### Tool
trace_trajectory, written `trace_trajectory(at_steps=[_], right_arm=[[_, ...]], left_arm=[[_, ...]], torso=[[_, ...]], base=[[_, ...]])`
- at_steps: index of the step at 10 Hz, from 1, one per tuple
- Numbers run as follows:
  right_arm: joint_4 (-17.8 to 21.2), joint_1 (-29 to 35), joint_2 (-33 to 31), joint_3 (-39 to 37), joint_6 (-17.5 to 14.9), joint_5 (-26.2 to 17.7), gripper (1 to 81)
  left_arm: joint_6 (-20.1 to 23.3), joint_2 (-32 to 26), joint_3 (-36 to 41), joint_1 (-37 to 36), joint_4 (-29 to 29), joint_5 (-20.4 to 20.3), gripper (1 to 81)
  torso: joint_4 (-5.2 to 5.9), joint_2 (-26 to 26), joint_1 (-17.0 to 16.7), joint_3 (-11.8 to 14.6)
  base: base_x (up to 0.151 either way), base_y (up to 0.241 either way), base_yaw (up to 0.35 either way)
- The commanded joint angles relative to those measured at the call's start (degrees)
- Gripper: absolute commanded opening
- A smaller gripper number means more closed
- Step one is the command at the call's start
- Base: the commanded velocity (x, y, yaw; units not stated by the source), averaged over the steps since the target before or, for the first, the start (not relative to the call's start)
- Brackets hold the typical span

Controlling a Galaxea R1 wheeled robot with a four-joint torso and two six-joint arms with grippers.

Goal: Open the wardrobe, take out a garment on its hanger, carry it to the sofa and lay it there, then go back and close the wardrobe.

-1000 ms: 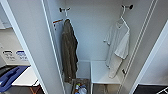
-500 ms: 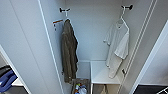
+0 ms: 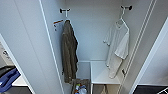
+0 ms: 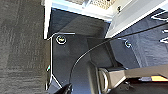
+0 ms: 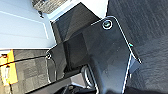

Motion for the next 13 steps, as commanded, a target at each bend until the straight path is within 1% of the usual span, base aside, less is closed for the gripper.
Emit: trace_trajectory(at_steps=[1, 2, 4, 5, 7, 9, 10, 11, 13], right_arm=[[-0.5, 0.0, 1.5, -3.7, -0.7, -5.6, 81.1], [-2.6, -0.6, 3.5, -6.1, -0.6, -6.0, 81.1], [-5.9, -0.8, 7.3, -11.1, -0.6, -8.2, 81.1], [-8.3, -0.9, 10.1, -15.0, -0.7, -9.8, 81.1], [-11.9, -1.3, 14.8, -22.0, -0.6, -10.6, 81.1], [-15.1, -1.9, 19.3, -28.6, -0.6, -10.0, 81.1], [-15.4, -1.9, 21.7, -32.5, -0.6, -9.9, 81.1], [-15.5, -1.9, 23.0, -34.5, -0.6, -9.9, 81.1], [-15.9, -1.9, 24.2, -35.8, -0.7, -9.9, 81.1]], left_arm=[[-0.7, 2.4, -3.7, 0.6, 1.6, 6.6, 81.1], [-0.7, 3.8, -5.3, 0.6, 1.6, 7.5, 81.1], [-0.7, 5.3, -7.1, 0.7, 1.6, 8.2, 81.1], [-0.7, 6.1, -7.9, 0.7, 1.6, 8.6, 81.1], [-0.6, 6.7, -8.2, 0.7, 1.6, 10.4, 81.1], [-0.6, 7.0, -8.2, 0.7, 1.6, 10.6, 81.1], [-0.6, 7.4, -8.2, 0.7, 1.5, 11.4, 81.1], [-0.4, 7.7, -8.2, 0.7, 1.5, 11.8, 81.1], [-0.1, 8.2, -8.2, 0.7, 1.5, 12.0, 81.1]], torso=[[0.00, 0.0, 0.0, 0.0], [0.00, 0.0, 0.0, 0.0], [0.00, 0.0, 0.0, 0.0], [0.00, 0.0, 0.0, 0.0], [0.00, 0.0, -0.1, 0.0], [0.00, 0.0, -0.1, 0.0], [0.00, 0.0, -0.1, 0.0], [0.00, 0.0, -0.1, 0.0], [0.00, 0.0, 0.0, 0.0]], base=[[0.000, 0.000, 0.000], [0.000, 0.000, 0.000], [0.000, 0.000, 0.000], [0.000, 0.000, 0.000], [0.000, 0.000, 0.000], [0.000, 0.000, 0.000], [-0.063, 0.000, 0.000], [-0.077, 0.000, 0.000], [-0.101, 0.000, 0.000]])
